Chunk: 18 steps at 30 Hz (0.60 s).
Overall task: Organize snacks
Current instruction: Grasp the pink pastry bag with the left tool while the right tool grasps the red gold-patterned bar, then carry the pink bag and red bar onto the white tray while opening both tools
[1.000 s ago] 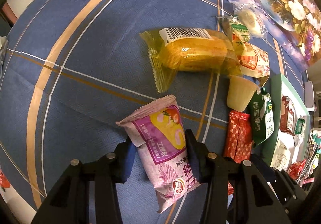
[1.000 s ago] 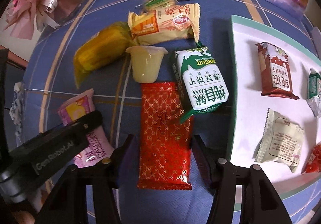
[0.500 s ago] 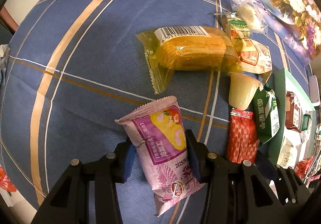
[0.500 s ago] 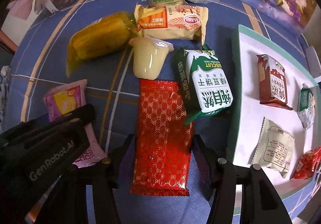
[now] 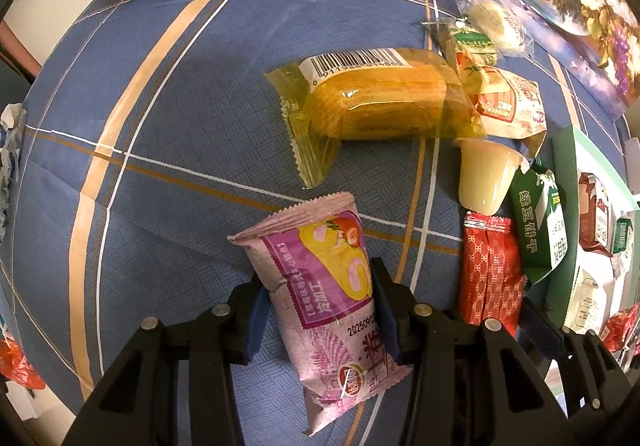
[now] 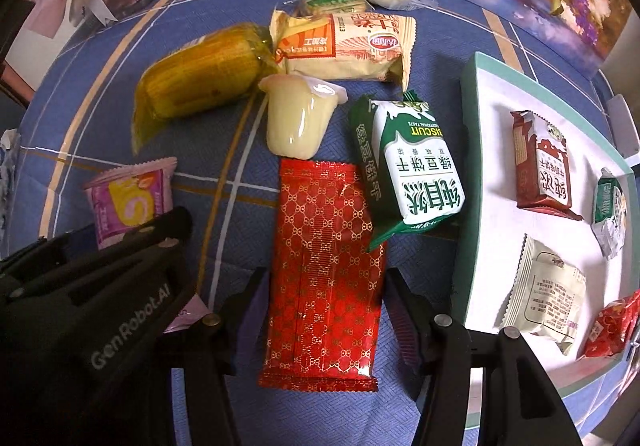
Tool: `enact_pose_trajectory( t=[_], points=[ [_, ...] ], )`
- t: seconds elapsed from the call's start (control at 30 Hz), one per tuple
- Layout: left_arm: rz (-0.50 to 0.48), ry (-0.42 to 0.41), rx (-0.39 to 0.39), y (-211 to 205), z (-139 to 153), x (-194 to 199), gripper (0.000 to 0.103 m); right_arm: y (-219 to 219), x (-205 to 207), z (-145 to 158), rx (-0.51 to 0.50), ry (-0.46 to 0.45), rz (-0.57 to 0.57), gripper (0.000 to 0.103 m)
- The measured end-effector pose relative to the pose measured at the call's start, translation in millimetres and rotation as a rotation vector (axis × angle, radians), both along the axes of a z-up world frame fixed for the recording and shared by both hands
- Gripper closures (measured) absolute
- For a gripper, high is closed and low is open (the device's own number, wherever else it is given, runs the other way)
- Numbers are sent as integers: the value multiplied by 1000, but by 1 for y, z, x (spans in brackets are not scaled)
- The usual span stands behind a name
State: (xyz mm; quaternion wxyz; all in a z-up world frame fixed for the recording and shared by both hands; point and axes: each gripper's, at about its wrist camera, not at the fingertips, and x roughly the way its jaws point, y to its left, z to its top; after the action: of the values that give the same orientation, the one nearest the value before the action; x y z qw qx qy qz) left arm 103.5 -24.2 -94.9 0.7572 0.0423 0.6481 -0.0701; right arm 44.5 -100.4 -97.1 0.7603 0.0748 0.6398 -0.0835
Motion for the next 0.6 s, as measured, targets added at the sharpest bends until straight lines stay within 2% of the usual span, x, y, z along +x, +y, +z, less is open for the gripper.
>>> enact_pose_trajectory(
  t=[0.1,0.3,0.6],
  points=[
    [1,6,-8,2,2,1,59,-6,1,3,10,-5,0,53],
    [20,10,-44,10,11,3,62,-13,0,8,56,-15,-6,54],
    [4,-83,-79,15,58,-6,62,-30,-8,48,74,-92,-30,55]
  ],
)
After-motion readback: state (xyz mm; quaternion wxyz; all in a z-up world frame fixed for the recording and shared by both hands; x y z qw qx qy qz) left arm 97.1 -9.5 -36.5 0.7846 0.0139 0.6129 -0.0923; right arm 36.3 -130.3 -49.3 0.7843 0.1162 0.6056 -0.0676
